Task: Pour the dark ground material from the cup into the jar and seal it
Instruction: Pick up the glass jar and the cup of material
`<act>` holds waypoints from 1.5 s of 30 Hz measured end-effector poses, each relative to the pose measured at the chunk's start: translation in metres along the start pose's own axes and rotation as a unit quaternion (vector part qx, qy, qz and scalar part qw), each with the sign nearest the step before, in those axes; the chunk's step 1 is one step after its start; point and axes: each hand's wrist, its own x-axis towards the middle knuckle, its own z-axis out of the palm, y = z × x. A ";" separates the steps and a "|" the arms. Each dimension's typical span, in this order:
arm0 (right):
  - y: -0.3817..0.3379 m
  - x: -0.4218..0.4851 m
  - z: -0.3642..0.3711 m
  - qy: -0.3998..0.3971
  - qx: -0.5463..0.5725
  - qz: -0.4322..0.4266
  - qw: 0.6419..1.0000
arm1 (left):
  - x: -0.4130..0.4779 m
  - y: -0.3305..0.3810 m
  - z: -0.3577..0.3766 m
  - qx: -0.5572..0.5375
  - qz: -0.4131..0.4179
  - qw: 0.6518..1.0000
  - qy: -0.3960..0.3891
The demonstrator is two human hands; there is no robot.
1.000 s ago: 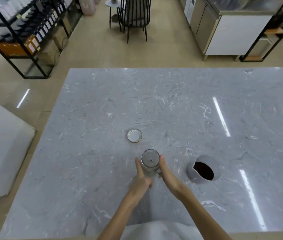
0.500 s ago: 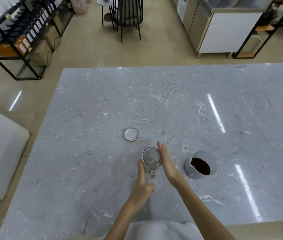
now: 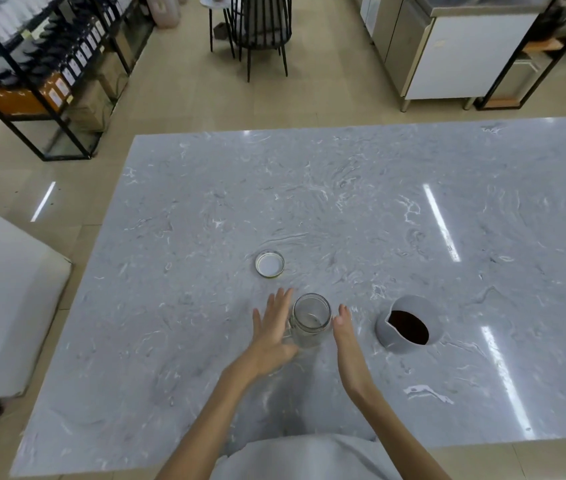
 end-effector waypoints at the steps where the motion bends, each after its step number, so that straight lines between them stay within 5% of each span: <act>1: -0.004 0.007 -0.002 0.019 0.007 -0.005 1.000 | -0.006 0.001 0.003 -0.007 0.002 1.000 0.022; 9: -0.030 0.035 0.021 0.010 0.064 0.037 0.997 | -0.041 -0.001 0.040 -0.034 -0.008 0.998 0.053; 16: -0.023 0.019 0.032 0.044 0.121 0.060 0.990 | -0.014 -0.007 0.028 0.058 0.044 0.991 0.110; 21: -0.034 0.016 0.010 0.006 0.005 0.039 0.999 | 0.000 -0.022 0.022 0.106 0.069 0.980 0.156; 24: -0.039 0.001 -0.023 0.028 -0.115 -0.069 0.991 | 0.015 -0.017 0.023 0.086 0.070 0.983 0.145; 27: -0.039 -0.008 -0.083 0.105 -0.364 -0.191 0.905 | 0.023 -0.012 0.026 0.027 0.043 0.987 0.151; 30: -0.036 -0.002 -0.144 0.109 -0.547 -0.114 0.822 | 0.029 -0.010 0.027 0.030 0.023 0.987 0.156; 34: -0.026 0.018 -0.184 -0.030 -0.499 -0.071 0.863 | 0.030 -0.006 0.030 0.042 0.000 0.988 0.147; 39: -0.022 0.036 -0.165 -0.019 -0.546 -0.177 0.818 | 0.030 -0.009 0.028 0.050 0.012 0.989 0.140; 42: -0.032 0.043 -0.161 -0.056 -0.511 -0.196 0.835 | 0.028 -0.006 0.028 0.049 0.013 0.987 0.150; 45: -0.047 0.051 -0.167 -0.007 -0.498 -0.229 0.836 | 0.029 -0.006 0.029 0.054 0.015 0.988 0.147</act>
